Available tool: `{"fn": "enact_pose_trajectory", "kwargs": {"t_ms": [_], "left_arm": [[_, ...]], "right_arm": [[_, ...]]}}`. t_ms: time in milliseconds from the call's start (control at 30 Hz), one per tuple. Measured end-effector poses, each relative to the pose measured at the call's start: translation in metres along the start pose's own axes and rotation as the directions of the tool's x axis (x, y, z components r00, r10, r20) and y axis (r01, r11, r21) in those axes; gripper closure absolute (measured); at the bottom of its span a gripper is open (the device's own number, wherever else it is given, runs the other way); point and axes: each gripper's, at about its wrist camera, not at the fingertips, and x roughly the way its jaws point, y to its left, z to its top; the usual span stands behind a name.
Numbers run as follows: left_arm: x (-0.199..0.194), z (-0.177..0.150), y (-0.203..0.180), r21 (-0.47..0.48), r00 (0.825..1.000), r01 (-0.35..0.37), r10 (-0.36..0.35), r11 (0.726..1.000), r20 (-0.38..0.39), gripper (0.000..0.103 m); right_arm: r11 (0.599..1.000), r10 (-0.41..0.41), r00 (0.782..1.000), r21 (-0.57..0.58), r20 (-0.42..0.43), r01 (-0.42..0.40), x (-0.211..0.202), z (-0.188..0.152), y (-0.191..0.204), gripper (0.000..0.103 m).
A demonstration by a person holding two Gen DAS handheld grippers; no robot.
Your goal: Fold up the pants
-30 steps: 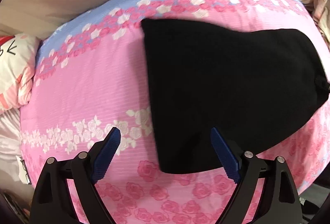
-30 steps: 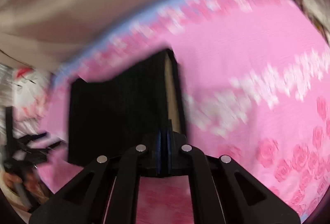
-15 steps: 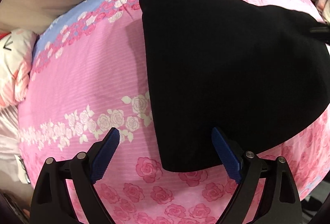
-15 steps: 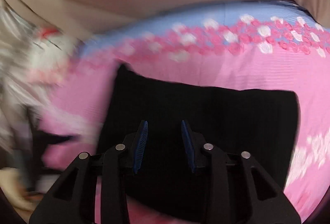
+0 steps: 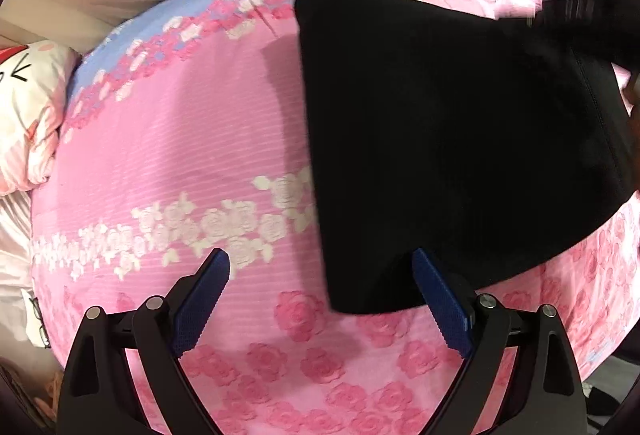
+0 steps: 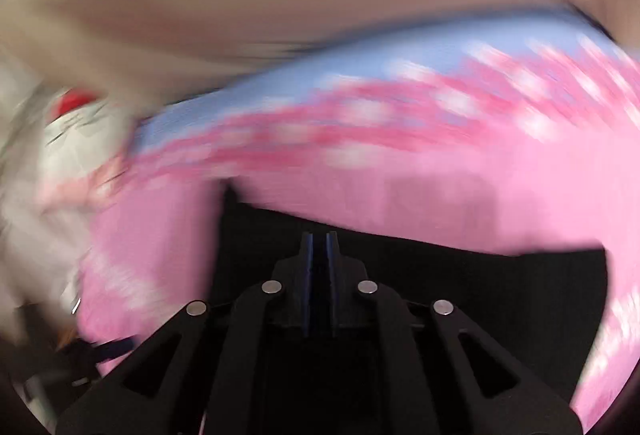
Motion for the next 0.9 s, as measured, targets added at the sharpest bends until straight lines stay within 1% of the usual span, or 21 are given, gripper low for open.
{"fn": "enact_pose_trajectory", "kwargs": {"t_ms": [67,133,167,200,233,267,300,333,400,433,467,500,533,567,600,633,700,767,800,833,900], "left_arm": [[0.002,-0.007,0.006,-0.012,1.000,-0.009,0.009,1.000,-0.010,0.012],[0.006,-0.013,0.012,-0.032,0.999,0.004,-0.005,0.999,-0.034,0.012],[0.006,-0.014,0.014,-0.035,0.999,0.003,-0.004,0.999,-0.042,0.012],[0.005,-0.015,0.016,-0.038,0.999,-0.003,0.002,0.999,-0.045,0.012],[0.002,-0.016,0.019,-0.041,0.999,-0.010,0.008,0.999,-0.039,0.012],[0.000,-0.017,0.021,-0.043,0.999,-0.012,0.011,0.999,-0.033,0.012],[-0.003,-0.017,0.024,-0.045,1.000,-0.015,0.014,0.999,-0.026,0.012],[-0.004,-0.018,0.028,-0.048,1.000,-0.019,0.018,0.999,-0.020,0.012],[-0.003,-0.019,0.033,-0.062,1.000,-0.023,0.021,0.998,-0.020,0.012],[-0.001,-0.020,0.034,-0.071,1.000,-0.020,0.018,0.997,-0.026,0.012],[0.002,-0.018,0.036,-0.080,0.999,-0.016,0.013,0.997,-0.030,0.012],[0.004,-0.015,0.038,-0.087,0.999,-0.011,0.008,0.996,-0.037,0.012],[0.005,-0.011,0.038,-0.087,0.999,-0.007,0.003,0.996,-0.041,0.012],[0.004,-0.005,0.036,-0.083,0.999,-0.009,0.006,0.997,-0.038,0.012],[0.002,-0.001,0.034,-0.076,0.999,-0.012,0.010,0.997,-0.032,0.012],[-0.003,0.005,0.033,-0.063,1.000,-0.012,0.011,0.998,-0.014,0.012],[-0.011,0.017,0.029,-0.042,1.000,-0.008,0.009,0.999,0.030,0.012],[-0.012,0.029,0.021,-0.028,0.999,0.006,-0.005,1.000,0.044,0.012],[-0.009,0.039,0.013,-0.014,0.999,0.017,-0.016,1.000,0.047,0.012],[-0.008,0.046,0.006,-0.001,0.999,0.022,-0.022,1.000,0.048,0.012],[-0.005,0.059,-0.013,0.036,0.998,0.031,-0.033,0.999,0.051,0.012]], "right_arm": [[0.989,0.045,0.995,-0.135,-0.085,-0.056,0.027,0.002,0.043,0.096],[0.981,0.004,0.992,-0.194,-0.128,-0.029,0.066,0.008,0.056,0.099],[0.987,-0.037,0.990,-0.162,-0.135,0.014,0.099,0.020,0.044,0.102],[0.995,-0.046,0.988,-0.092,-0.150,0.032,0.112,0.026,0.028,0.103],[1.000,-0.028,0.987,-0.004,-0.160,0.028,0.117,0.033,0.017,0.103],[0.998,-0.006,0.992,0.055,-0.129,0.013,0.108,0.041,0.015,0.103],[0.999,-0.004,0.997,0.047,-0.080,0.008,0.091,0.046,0.022,0.096],[0.999,0.042,0.997,0.034,-0.060,-0.040,0.078,0.045,0.032,0.096],[0.995,0.095,0.992,0.019,-0.080,-0.093,0.072,0.034,0.040,0.096],[0.996,0.087,0.991,-0.003,-0.101,-0.088,0.076,0.024,0.043,0.096],[0.999,0.034,0.991,-0.028,-0.131,-0.038,0.088,0.015,0.037,0.099],[1.000,-0.004,0.990,-0.011,-0.143,0.003,0.097,0.009,0.024,0.103],[0.999,0.002,0.991,0.048,-0.134,0.004,0.095,0.006,0.015,0.103],[0.989,0.022,0.996,0.146,-0.081,-0.010,0.077,0.007,0.002,0.103],[0.983,0.032,0.999,0.181,-0.024,-0.027,0.054,0.008,-0.004,0.097],[0.981,0.030,0.998,0.188,0.050,-0.039,0.021,0.006,-0.010,0.097],[0.982,-0.022,0.994,0.187,0.103,0.003,-0.023,-0.009,-0.025,0.097],[0.970,-0.106,0.992,0.227,0.074,0.087,-0.042,-0.033,-0.066,0.096],[0.942,-0.190,0.982,0.284,0.017,0.177,-0.045,-0.052,-0.100,0.098],[0.930,-0.182,0.983,0.325,-0.006,0.174,-0.047,-0.060,-0.123,0.103],[0.882,-0.108,0.992,0.467,0.072,0.062,-0.071,-0.078,-0.152,0.103]]}}
